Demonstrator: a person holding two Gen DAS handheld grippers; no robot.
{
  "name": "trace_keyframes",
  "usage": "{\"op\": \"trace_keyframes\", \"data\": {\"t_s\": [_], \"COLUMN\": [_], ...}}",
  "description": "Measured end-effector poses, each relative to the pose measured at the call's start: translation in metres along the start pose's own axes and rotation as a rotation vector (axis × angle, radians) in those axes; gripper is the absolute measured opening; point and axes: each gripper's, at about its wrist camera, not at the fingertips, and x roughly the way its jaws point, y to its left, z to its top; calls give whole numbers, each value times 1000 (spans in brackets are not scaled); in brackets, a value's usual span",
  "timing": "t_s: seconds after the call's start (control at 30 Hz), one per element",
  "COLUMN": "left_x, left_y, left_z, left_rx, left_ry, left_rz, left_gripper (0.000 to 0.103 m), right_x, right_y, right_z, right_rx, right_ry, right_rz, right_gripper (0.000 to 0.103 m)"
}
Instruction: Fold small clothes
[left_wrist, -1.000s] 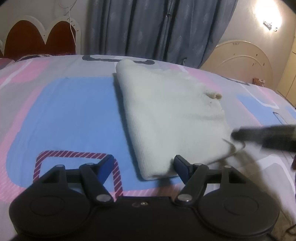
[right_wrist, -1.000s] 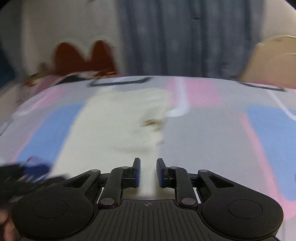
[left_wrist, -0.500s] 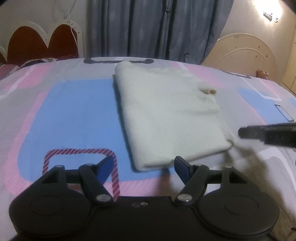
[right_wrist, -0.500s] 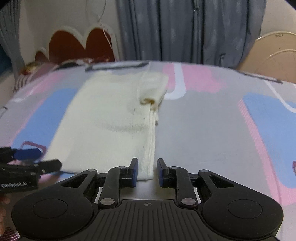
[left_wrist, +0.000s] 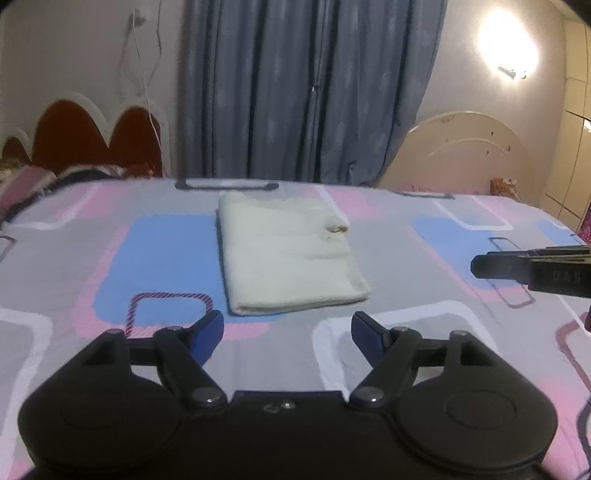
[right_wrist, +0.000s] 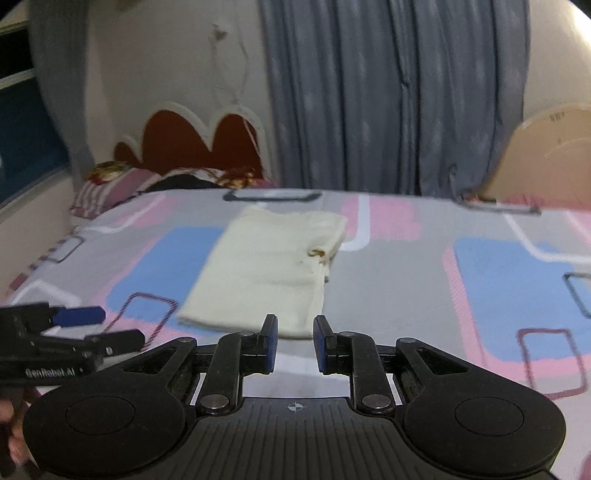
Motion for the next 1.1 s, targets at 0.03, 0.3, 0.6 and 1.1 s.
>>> {"op": "trace_keyframes", "data": {"t_s": [0.03,0.3,0.6,1.1], "left_x": [-15,-109,-166,-189], "left_y": [-5,-49,-69,-66], "left_z": [-3,-21,-35,-43], "left_rx": [-4,22,44,-30], "left_ry": [-12,-134,-163,-204], "left_rz": [5,85,116,139], "left_gripper": [81,103,103,103], "right_x": [-13,-104,-151,-197], "right_y": [2,28,37,40], "right_z": [-4,-51,-73,-67], "right_rx": [-11,-73,-89,-100], "right_ry": [-9,-95,-101,-185], "right_rz": [1,-7,-155,-143], "right_gripper": [21,97,103,103]}}
